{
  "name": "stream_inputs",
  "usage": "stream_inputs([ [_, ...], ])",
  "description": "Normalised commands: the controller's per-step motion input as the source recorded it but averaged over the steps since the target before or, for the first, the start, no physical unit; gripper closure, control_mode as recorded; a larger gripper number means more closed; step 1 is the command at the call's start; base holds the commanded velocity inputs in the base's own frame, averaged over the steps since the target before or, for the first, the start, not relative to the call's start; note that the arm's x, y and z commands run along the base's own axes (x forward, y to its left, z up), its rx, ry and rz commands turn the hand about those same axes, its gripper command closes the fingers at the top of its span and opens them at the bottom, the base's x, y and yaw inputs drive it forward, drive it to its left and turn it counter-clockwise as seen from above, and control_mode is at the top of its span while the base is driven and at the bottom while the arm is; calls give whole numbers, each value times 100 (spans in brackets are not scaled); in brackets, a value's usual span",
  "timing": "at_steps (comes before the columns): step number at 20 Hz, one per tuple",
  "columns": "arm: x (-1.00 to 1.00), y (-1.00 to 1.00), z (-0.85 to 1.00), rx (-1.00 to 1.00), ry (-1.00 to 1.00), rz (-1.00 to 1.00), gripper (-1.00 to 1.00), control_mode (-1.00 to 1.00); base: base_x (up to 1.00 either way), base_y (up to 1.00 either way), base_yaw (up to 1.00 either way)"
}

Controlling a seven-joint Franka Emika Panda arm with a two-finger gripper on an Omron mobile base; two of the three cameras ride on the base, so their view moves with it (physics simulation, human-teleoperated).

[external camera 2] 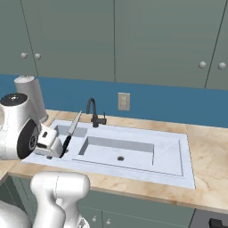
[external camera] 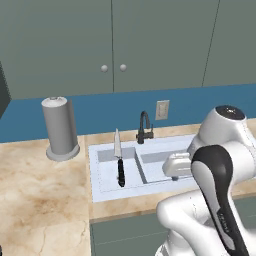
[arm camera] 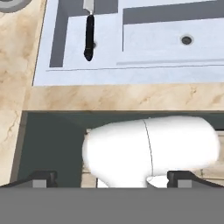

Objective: Move the cutting board and knife to the sink. Then move spray from the cabinet to the counter.

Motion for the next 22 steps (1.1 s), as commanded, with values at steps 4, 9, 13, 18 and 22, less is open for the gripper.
stream_inputs([
  [4,-70,-52,31,0,-14,4,-100,-100,0,0,0],
  [9,-43,-20,19,0,-11,4,-100,-100,0,0,0],
  [13,-23,0,2,0,-7,2,-100,-100,0,0,0],
  [18,-1,0,0,0,0,1,-100,-100,0,0,0],
  [22,0,0,0,0,0,0,-100,-100,0,0,0],
])
